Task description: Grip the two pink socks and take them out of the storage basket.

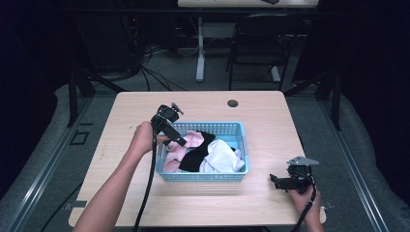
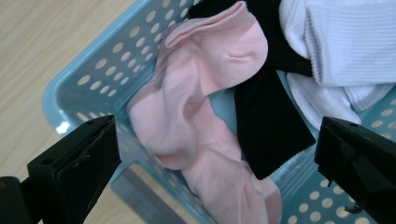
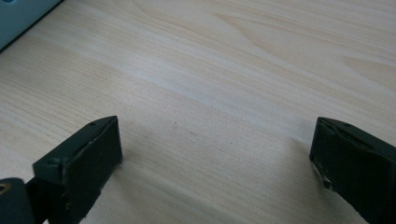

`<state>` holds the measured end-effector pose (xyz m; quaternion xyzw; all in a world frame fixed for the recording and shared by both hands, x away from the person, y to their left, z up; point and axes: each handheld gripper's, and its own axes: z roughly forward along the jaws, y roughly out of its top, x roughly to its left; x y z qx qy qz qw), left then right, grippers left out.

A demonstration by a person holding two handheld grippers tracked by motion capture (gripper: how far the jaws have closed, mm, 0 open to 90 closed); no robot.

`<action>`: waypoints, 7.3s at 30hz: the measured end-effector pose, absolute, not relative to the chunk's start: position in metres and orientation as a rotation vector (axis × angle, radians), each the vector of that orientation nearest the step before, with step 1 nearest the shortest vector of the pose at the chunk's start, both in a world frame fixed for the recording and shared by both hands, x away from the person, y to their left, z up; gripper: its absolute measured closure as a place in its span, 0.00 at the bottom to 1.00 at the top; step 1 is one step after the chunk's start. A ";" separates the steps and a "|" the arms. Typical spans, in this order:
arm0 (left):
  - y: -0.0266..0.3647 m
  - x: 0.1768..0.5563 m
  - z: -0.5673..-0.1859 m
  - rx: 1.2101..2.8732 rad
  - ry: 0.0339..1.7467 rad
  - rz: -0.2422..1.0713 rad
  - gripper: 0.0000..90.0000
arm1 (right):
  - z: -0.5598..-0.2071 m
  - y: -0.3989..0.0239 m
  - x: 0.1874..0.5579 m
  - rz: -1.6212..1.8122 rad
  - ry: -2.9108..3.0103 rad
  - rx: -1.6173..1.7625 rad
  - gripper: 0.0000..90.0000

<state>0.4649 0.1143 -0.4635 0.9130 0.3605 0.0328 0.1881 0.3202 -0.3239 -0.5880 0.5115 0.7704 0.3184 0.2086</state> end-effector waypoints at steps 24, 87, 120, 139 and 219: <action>0.090 0.480 -0.499 2.648 1.034 0.045 0.18 | -0.588 -0.324 0.320 0.886 2.143 1.423 0.02; 0.097 0.478 -0.466 2.660 1.101 0.219 0.92 | -0.588 -0.324 0.320 0.887 2.143 1.422 0.02; 0.108 0.469 -0.410 2.663 1.003 0.196 0.91 | -0.588 -0.324 0.320 0.888 2.143 1.424 0.02; 0.124 0.462 -0.374 2.612 0.995 0.216 0.92 | -0.588 -0.324 0.320 0.883 2.143 1.421 0.03; 0.290 0.459 -0.520 2.442 1.616 0.067 0.48 | -0.588 -0.324 0.320 0.888 2.136 1.426 0.03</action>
